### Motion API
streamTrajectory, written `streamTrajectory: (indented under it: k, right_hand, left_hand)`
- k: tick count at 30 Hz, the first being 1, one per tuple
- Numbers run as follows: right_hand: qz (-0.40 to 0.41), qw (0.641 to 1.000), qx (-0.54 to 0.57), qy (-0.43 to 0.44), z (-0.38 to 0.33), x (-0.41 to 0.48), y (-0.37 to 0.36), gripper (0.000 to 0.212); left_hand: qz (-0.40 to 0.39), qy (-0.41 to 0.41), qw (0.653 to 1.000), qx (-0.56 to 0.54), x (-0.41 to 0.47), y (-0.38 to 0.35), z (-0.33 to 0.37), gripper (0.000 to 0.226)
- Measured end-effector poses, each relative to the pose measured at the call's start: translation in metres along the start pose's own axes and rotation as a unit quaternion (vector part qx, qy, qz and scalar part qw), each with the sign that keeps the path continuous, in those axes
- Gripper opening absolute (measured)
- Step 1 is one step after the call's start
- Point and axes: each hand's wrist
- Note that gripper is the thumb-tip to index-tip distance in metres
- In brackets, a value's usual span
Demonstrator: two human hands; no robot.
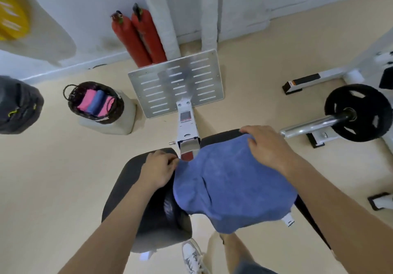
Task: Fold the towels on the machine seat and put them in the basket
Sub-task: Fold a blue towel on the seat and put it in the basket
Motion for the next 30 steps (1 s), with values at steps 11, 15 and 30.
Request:
streamTrajectory:
  k: [11,15,30]
  right_hand:
    - [-0.199,0.976,-0.092,-0.004,0.035,0.077,-0.01,0.036]
    - [-0.217,0.975,-0.054,-0.013,0.035,0.082,-0.002,0.02]
    - [0.023,0.997,0.036,-0.066,0.033,0.092,0.012,0.013]
  left_hand:
    - [-0.286,0.072,0.952,0.076,0.068,-0.013,0.028,0.027]
    - [-0.282,0.053,0.958,0.002,0.077,-0.006,0.02,0.034]
    - [0.052,0.102,0.99,-0.076,0.078,0.019,-0.003,0.032]
Point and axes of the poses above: each hand's wrist, its own x-axis towards the middle knuckle, its own y-axis out of the back of the hand, z = x × y, and after that the axes turned 10 degrees about -x, right-handed
